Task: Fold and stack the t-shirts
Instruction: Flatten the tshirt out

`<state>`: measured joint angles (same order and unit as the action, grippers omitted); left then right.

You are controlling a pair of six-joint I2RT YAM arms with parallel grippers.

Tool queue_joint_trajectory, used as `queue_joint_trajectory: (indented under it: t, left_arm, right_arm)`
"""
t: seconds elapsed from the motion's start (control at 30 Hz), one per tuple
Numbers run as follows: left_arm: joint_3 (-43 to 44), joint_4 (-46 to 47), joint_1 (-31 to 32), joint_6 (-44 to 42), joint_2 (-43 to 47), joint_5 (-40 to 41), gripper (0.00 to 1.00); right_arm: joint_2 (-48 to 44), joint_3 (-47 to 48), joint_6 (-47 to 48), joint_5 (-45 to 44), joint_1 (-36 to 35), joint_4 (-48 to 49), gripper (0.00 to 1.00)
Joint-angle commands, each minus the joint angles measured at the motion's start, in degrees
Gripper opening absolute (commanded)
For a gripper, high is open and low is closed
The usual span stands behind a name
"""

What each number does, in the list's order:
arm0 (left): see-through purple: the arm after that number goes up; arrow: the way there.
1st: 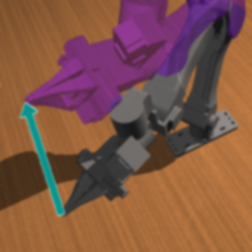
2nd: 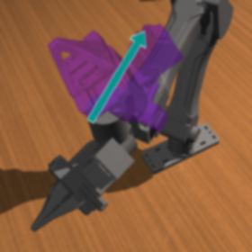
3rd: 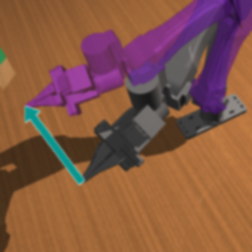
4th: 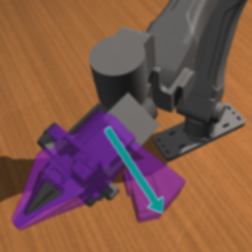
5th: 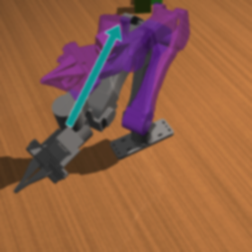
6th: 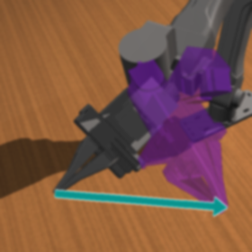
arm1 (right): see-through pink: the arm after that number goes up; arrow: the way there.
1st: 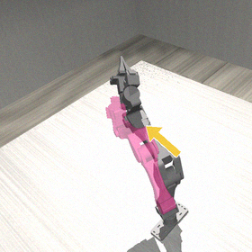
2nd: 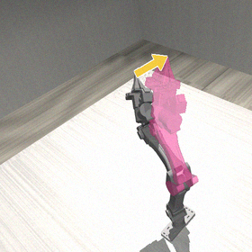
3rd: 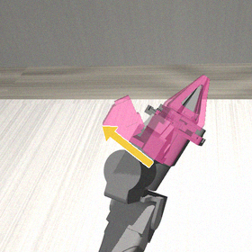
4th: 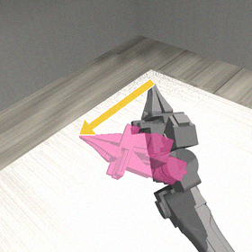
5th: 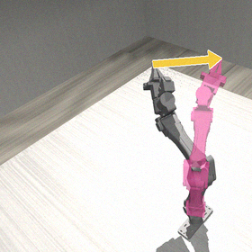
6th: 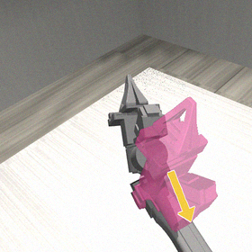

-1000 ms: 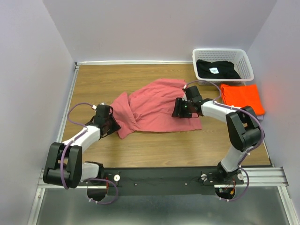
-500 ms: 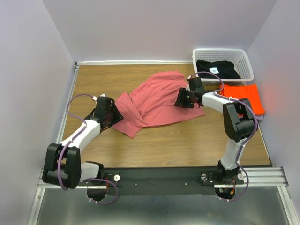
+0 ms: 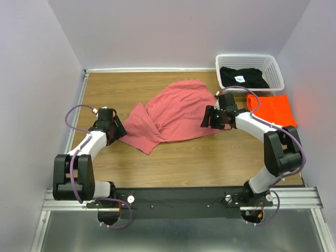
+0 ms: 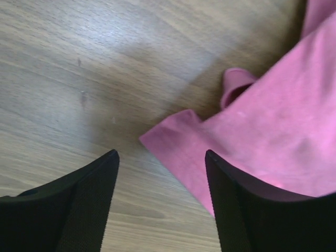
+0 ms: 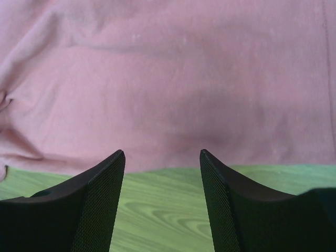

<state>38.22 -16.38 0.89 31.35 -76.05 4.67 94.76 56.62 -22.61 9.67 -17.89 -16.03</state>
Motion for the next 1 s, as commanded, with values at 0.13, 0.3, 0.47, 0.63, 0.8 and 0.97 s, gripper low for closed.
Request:
queue_joint_trajectory:
  t: [0.13, 0.3, 0.47, 0.63, 0.8, 0.97]
  left_arm:
    - [3.53, 0.3, -0.45, -7.88, -5.07, 1.67, 0.76]
    - [4.67, 0.91, -0.45, -9.55, -8.05, 1.57, 0.73]
    - [4.5, 0.91, -0.45, -10.35, -10.61, 0.17, 0.66]
    - [4.5, 0.91, -0.01, -10.79, -11.66, -0.8, 0.59]
    - [4.41, 0.74, 1.83, -10.17, -12.19, -1.33, 0.57]
    - [4.67, -0.14, 3.24, -9.03, -12.46, -1.24, 0.57]
  right_arm:
    - [-5.46, -4.32, -0.06, -0.71, 0.22, -1.63, 0.66]
    - [-6.43, -5.03, -0.5, -0.36, 0.22, -1.81, 0.66]
    - [-7.57, -4.85, -1.03, -1.5, 0.22, -1.9, 0.66]
    - [-8.62, -4.85, -1.56, -3.95, 0.22, -1.99, 0.66]
    - [-10.64, -4.85, -2.09, -9.41, 0.22, -1.99, 0.67]
    - [-12.76, -4.24, -1.38, -13.97, 0.22, -2.25, 0.67]
